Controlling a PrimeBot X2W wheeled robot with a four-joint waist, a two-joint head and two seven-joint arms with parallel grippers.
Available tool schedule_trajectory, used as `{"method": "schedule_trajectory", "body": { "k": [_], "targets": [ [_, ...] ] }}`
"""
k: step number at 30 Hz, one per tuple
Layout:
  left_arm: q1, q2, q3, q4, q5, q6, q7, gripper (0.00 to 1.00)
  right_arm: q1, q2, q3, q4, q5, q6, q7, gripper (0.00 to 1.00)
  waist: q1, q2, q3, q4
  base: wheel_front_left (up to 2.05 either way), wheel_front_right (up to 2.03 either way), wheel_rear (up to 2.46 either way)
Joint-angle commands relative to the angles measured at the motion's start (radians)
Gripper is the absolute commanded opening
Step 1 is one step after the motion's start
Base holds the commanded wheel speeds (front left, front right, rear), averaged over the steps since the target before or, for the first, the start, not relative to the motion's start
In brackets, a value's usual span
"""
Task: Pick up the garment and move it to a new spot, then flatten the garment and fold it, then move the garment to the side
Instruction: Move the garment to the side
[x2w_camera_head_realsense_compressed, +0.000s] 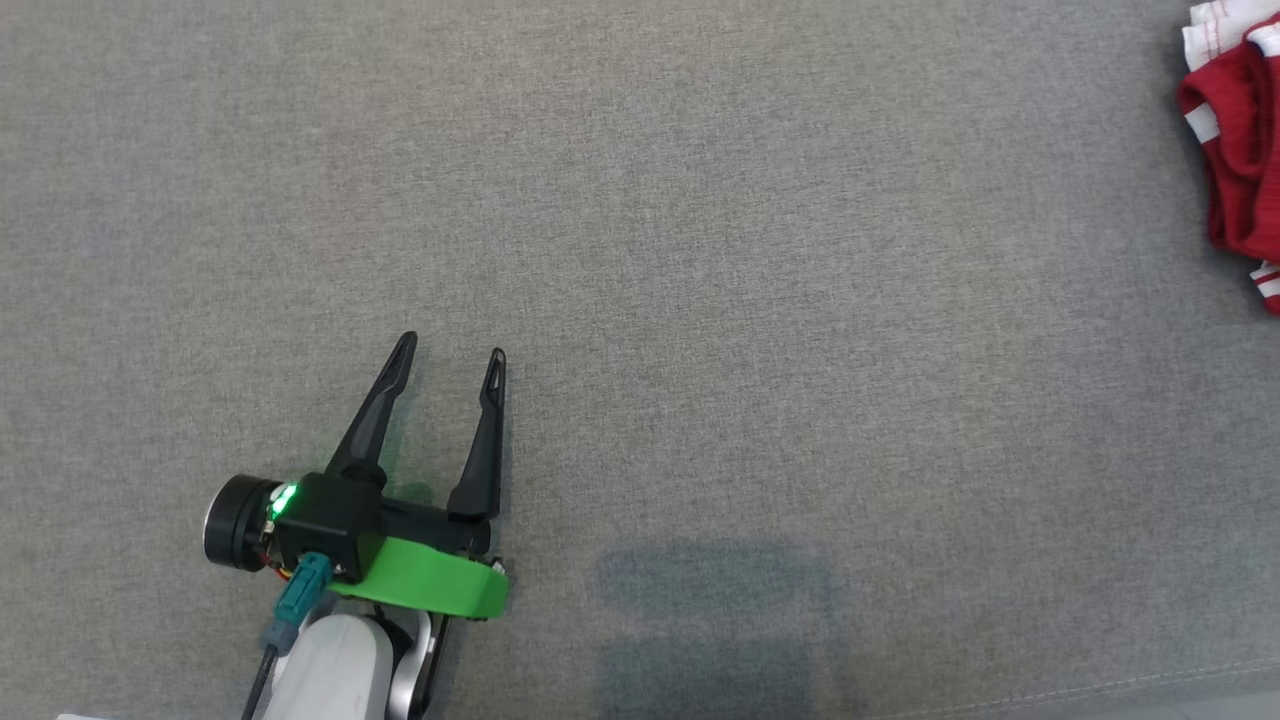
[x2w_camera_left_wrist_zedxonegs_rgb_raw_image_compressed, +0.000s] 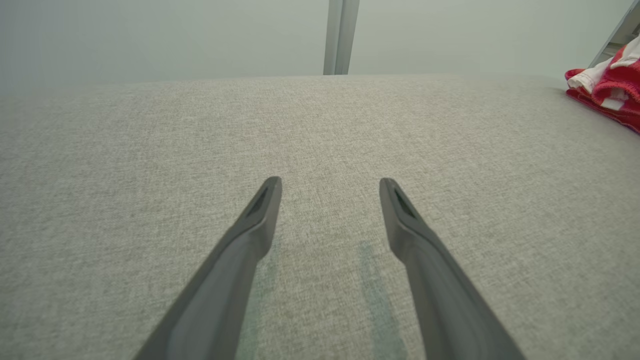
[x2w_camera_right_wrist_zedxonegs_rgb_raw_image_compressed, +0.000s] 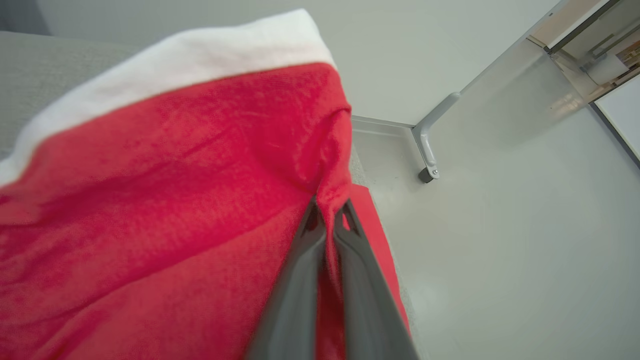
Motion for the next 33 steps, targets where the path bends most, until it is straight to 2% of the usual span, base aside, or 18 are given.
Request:
{"method": "schedule_trajectory", "body": {
  "k": [1,2,3,4,15,22,27,33],
  "targets": [
    [-0.018,0.003,-0.002,-0.003,0.006,-0.002,0.0,1.0,-0.016,-0.012,-0.015,0.015,-0.037,-0.001,-0.015,0.0,0.0,0.0,0.014,0.012,0.0,0.0,0.0],
    [-0.019,0.002,-0.003,-0.003,0.006,-0.002,0.0,1.0,-0.021,-0.014,-0.032,0.022,-0.059,-0.001,-0.027,0.0,0.0,0.0,0.017,0.013,0.0,0.0,0.0],
    [-0.019,0.002,-0.004,-0.002,0.007,-0.002,0.0,1.0,-0.025,-0.013,-0.053,0.03,-0.083,-0.001,-0.037,0.42,0.0,0.0,0.019,0.013,0.0,0.0,0.0],
    [-0.02,0.002,-0.004,-0.001,0.008,-0.002,0.0,1.0,-0.026,-0.005,-0.069,0.039,-0.107,-0.001,-0.042,1.0,0.0,0.0,0.021,0.013,0.0,0.0,0.0],
    [-0.029,0.006,-0.002,0.017,0.008,-0.001,0.0,1.0,-0.023,0.089,-0.209,0.043,-0.273,-0.001,-0.104,1.0,0.0,0.0,0.008,-0.015,0.0,0.0,0.0],
    [-0.025,0.006,-0.002,0.028,-0.002,-0.004,0.0,1.0,-0.011,0.151,-0.245,0.047,-0.29,-0.001,-0.139,1.0,0.0,0.0,-0.033,-0.033,0.0,0.0,0.0],
    [-0.008,0.003,0.026,0.032,-0.031,0.009,0.0,1.0,-0.016,0.226,-0.208,0.021,-0.251,-0.001,-0.205,1.0,0.0,0.0,-0.087,-0.04,0.0,0.0,0.0],
    [0.016,-0.002,0.082,0.061,-0.087,0.039,0.0,1.0,0.044,0.325,-0.088,-0.088,-0.153,-0.001,-0.234,1.0,0.0,0.0,-0.179,-0.044,0.0,0.0,0.0]
  ]
}}
